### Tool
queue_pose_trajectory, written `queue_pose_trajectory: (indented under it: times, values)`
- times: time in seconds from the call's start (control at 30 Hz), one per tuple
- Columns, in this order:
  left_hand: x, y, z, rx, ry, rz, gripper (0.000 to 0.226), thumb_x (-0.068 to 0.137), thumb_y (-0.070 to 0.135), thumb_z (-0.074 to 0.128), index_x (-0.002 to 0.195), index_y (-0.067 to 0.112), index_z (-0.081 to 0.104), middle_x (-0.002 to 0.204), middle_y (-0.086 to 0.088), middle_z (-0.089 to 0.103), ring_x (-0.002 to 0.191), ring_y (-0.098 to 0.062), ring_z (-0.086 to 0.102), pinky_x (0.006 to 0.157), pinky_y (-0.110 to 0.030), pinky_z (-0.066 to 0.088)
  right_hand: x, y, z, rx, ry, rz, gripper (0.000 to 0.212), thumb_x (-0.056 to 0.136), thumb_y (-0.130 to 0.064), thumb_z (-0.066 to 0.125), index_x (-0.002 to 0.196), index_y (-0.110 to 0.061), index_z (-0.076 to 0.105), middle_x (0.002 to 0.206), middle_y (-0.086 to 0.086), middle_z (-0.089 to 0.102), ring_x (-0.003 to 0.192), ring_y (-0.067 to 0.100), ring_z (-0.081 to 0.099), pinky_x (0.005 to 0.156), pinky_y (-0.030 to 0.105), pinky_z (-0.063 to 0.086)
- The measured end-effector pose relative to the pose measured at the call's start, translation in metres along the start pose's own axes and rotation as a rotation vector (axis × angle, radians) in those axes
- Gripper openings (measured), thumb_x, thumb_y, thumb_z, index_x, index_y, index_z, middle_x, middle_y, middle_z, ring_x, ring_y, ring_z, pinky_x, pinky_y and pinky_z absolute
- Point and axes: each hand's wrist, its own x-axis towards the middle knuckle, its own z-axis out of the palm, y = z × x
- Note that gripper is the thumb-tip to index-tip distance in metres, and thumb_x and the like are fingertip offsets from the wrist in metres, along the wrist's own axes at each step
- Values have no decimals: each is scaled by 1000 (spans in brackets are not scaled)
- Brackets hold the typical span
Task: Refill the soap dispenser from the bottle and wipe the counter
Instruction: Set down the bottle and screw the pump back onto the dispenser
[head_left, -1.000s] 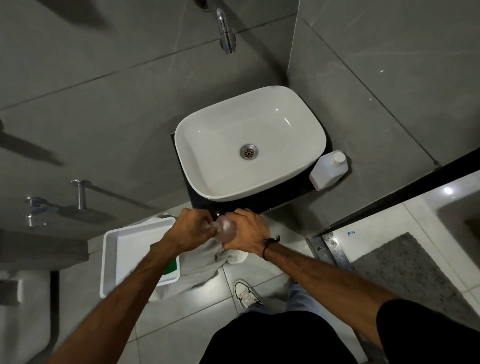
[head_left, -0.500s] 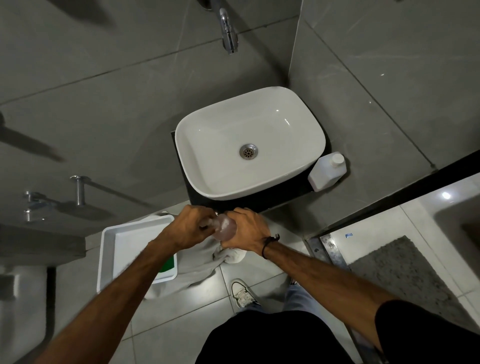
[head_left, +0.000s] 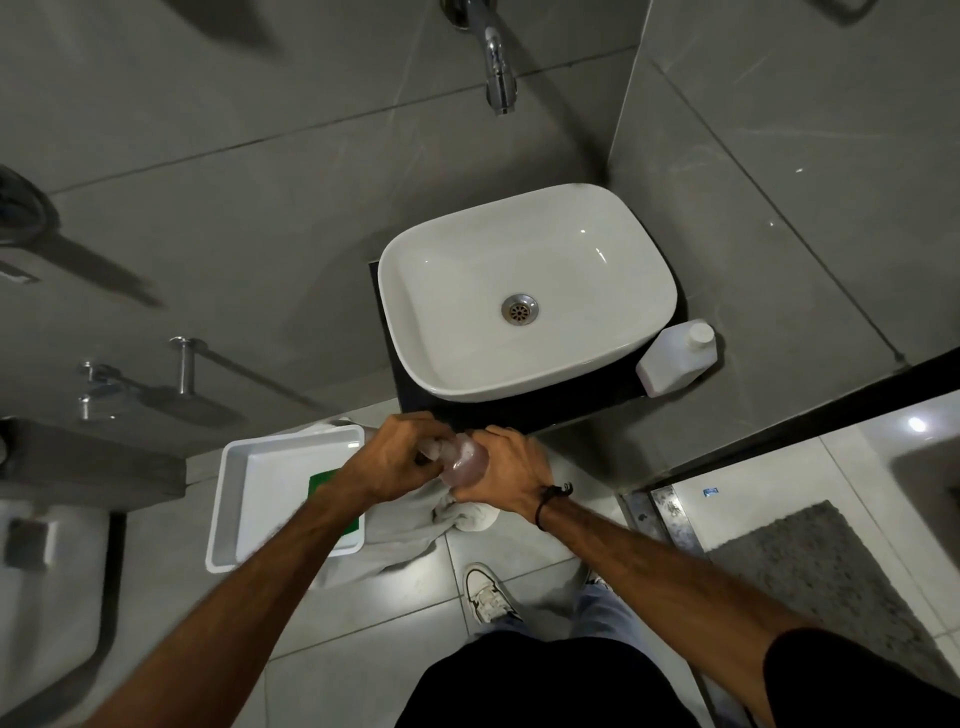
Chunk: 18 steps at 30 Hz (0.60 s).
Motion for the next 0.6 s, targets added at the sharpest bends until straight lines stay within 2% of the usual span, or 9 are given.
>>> queue_pose_trajectory:
  times: [0.1,0.23,0.3,0.37,0.4,0.47,0.5,0.6]
  values:
    - [-7,-5,9,-195,22,-202,67,66,29,90,126,25,61,103,13,68,88,-9,68,74,-11,54,1,-5,3,91,-3,33,74,52,-61,83,118,-33,64,106,-8,70,94,15,66,75,27,53]
    - [-7,-8,26,-262,93,-365,47,68,27,89,110,19,68,97,3,74,87,-18,71,78,-33,62,7,-14,9,186,-5,79,70,63,-49,86,126,-28,63,117,-2,70,106,19,66,85,25,52]
    - [-4,-10,31,-225,130,-382,40,72,20,86,108,14,69,99,-3,75,89,-23,72,82,-40,62,13,-15,6,202,-58,83,79,65,-43,89,136,-24,58,125,3,69,115,23,65,90,28,53]
    - [-1,-16,35,-203,155,-393,40,75,12,83,112,10,68,105,-9,75,93,-26,71,86,-40,60,20,-11,1,202,-156,94,99,65,-35,92,150,-14,45,139,10,61,127,27,58,103,35,51]
    - [1,-21,37,-195,171,-400,41,76,9,82,115,9,67,107,-10,74,96,-27,70,87,-36,59,22,-7,-2,189,-187,110,101,67,-33,92,152,-12,41,142,12,58,130,27,56,106,36,49]
    - [4,-31,41,-201,206,-427,42,80,6,78,120,6,65,112,-11,72,102,-29,69,82,-22,54,22,5,-8,178,-206,156,91,72,-29,89,149,-10,46,140,12,60,127,25,58,106,32,48]
    - [5,-34,43,-209,210,-449,42,81,3,75,122,5,63,115,-12,71,105,-30,68,81,-21,55,19,14,-11,191,-194,188,83,73,-28,88,145,-11,51,136,11,64,122,23,61,104,30,49]
    - [10,-41,48,-175,235,-439,46,79,-4,71,124,5,62,118,-16,72,106,-35,69,90,-41,59,6,47,-23,233,-126,308,59,77,-23,85,130,-10,64,118,9,71,109,24,66,102,34,50]
